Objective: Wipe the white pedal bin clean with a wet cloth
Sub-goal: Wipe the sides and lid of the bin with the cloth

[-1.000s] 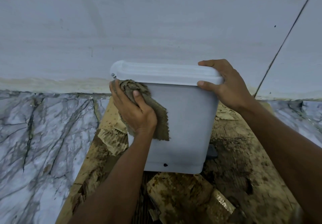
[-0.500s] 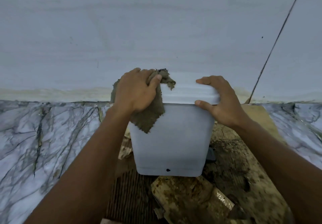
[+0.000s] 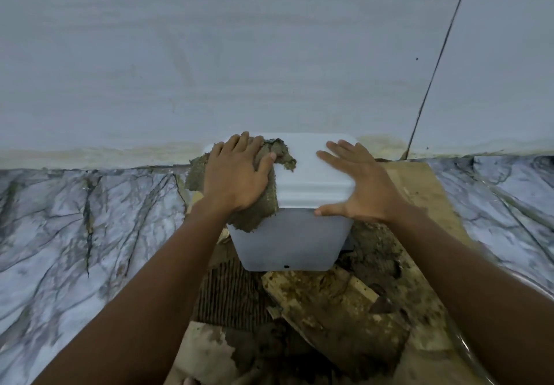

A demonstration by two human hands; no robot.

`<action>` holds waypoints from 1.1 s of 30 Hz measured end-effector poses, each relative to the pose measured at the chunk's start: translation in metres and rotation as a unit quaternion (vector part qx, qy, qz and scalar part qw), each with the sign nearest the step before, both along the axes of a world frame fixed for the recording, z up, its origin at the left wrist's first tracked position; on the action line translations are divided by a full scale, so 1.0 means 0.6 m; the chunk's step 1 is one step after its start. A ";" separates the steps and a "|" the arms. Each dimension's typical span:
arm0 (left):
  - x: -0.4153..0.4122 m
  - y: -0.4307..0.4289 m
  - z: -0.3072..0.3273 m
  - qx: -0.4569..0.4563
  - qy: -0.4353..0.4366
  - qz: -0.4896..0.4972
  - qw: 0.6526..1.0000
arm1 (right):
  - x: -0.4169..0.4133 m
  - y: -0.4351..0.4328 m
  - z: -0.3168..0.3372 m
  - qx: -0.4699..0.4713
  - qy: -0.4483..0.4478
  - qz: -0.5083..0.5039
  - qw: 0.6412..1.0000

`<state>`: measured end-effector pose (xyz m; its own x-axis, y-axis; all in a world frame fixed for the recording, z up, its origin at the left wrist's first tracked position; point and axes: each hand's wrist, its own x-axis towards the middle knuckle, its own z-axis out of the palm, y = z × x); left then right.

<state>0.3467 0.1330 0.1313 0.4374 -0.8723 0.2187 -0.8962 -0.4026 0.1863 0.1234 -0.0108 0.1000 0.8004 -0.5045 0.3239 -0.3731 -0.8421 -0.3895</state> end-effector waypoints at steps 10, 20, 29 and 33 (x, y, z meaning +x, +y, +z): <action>-0.075 0.027 0.015 -0.007 -0.033 -0.093 0.995 | -0.085 0.115 -0.065 -0.070 -0.185 -0.117 0.973; -0.101 -0.077 0.005 0.028 0.027 -0.100 0.994 | -0.037 0.118 -0.043 -0.032 -0.094 -0.163 0.982; -0.043 -0.120 -0.015 -0.003 0.056 -0.076 0.996 | -0.067 -0.017 0.026 -0.021 0.080 0.023 0.996; -0.030 -0.156 -0.017 -0.013 0.055 -0.079 0.995 | -0.054 -0.051 0.025 0.010 0.018 0.039 0.999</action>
